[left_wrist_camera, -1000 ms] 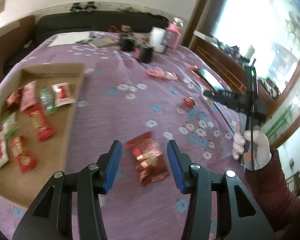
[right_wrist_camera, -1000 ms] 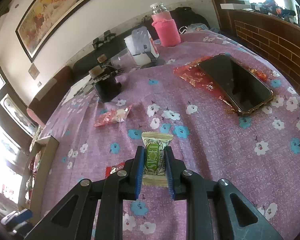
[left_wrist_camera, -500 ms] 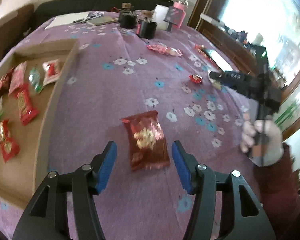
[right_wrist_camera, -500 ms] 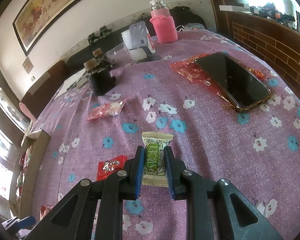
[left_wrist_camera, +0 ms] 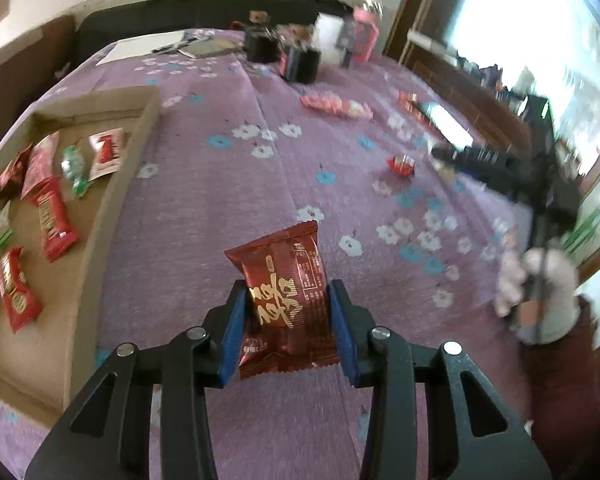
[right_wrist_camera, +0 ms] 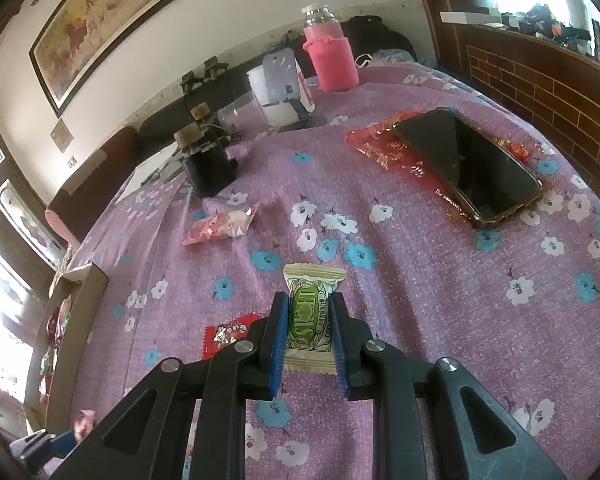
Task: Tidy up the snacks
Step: 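Grasp the dark red packet with left tool while right tool holds green-white candy, then carry both snacks into the cardboard box and open both tools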
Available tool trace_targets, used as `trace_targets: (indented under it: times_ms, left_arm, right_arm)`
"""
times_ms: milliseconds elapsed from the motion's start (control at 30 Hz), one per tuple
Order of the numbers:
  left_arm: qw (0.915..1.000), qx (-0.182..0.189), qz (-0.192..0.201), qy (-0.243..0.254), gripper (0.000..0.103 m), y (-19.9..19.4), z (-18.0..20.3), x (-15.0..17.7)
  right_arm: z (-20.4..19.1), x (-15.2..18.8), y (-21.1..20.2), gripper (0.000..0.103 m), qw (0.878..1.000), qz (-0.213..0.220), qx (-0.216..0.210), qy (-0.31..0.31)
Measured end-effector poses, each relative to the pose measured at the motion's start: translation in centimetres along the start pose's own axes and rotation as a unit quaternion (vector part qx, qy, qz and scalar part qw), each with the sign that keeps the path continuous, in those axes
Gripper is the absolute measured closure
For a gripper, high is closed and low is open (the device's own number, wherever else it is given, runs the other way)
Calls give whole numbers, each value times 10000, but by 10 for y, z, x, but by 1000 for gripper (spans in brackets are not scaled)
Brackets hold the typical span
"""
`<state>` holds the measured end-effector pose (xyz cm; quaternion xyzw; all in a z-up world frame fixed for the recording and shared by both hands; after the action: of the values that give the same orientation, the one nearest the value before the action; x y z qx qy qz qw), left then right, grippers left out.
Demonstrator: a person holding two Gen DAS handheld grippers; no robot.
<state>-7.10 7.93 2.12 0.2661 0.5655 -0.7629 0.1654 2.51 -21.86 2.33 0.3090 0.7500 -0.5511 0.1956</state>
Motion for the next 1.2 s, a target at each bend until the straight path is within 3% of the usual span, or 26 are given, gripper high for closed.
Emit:
trace_targets:
  times_ms: [167,300,400,567,900,1033,1200]
  left_arm:
    - [9973,170,440,-564,66,-44,-36,1]
    - [9931,-112,689,-947,65,-72,-77,3]
    - [9877,-322,763,-1323,65,-84,-113,10]
    - [9777,-416,689,-1941,65,-82,-159,24]
    - [9760,-916,401,-1937,65,-62,-190,22]
    - [9757,-1062,414,-1870,64,-62,-193,22]
    - [9739,-927,535,-2004,60,-73,-200,26]
  right_arm:
    - [-4,1,-2,82,9999,80,88,-101]
    - [-10,-1,-19,82,9995,304,61,-53]
    - [-29,4,-34,82,9991,308,-289,-45]
    - [-102,21,-39,82,9938,-9,-892,-657]
    - [-251,76,-12,83,9629,-872,-1802,-1811]
    - [-289,96,-3,83,9517,-1047,-1847,-2218]
    - [-322,119,8,82,9413,-1195,-1789,-2600]
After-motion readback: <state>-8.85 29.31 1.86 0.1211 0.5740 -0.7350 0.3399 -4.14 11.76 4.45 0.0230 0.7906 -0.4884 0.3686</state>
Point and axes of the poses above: each gripper's, at about its wrist camera, not at the fingertips, and y roughly the way its jaws point, z to its right, x to its underside, the point moved 2 cm from there along y, roughly the way its jaws point
